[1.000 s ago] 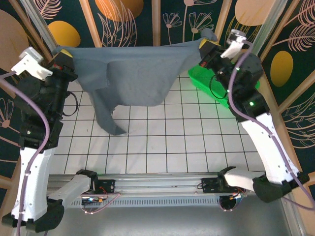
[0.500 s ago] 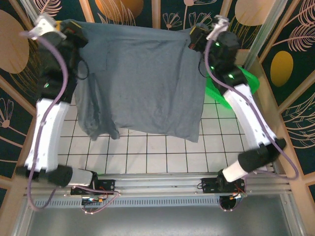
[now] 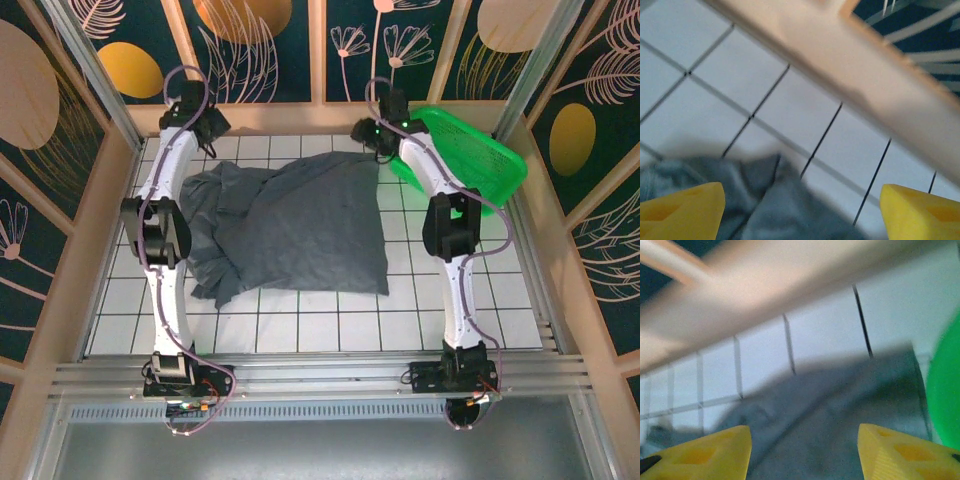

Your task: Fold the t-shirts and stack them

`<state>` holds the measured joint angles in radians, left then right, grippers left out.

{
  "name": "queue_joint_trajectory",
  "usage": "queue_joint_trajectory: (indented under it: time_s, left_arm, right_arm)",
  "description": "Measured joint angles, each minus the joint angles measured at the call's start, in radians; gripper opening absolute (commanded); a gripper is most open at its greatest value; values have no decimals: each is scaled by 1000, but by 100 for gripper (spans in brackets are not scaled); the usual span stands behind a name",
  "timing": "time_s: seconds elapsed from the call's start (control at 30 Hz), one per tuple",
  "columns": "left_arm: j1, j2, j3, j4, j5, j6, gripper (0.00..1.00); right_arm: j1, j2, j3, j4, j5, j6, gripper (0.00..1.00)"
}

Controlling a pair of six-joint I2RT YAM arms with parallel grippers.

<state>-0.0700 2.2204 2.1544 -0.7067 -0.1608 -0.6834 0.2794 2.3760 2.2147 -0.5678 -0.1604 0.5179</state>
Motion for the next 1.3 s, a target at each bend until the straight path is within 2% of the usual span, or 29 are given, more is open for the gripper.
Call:
queue_joint_trajectory:
  time_s: [0.07,0.13,0.33,0.6,0.73,0.97,1.1,1.3]
  left_arm:
    - [-16,-143,-222,22,23,2,79]
    - [-28,-263,-372,32,38,2,78]
    - [-26,-494,-652,82,47,2,77]
    - [16,-521,-852,52,44,1,73]
    - [67,-544,-951,52,33,-11,64]
    - [177,-583,-1102,69,56,-51,53]
    - [181,-632,-1172,68,64,-79,47]
    - [180,-779,-1277,68,128,-123,42]
  right_arm:
    - [3,-10,-75,-3,-5,25,46]
    - [3,-8,-84,-15,-7,47,42]
    - [-10,5,5,-12,8,113,35]
    - [-108,47,56,18,24,143,32]
    - [-140,63,85,18,1,124,33]
    - [-53,40,90,21,-6,60,39]
    - [33,-72,-46,31,-6,36,39]
    - [138,-325,-399,81,-39,12,39]
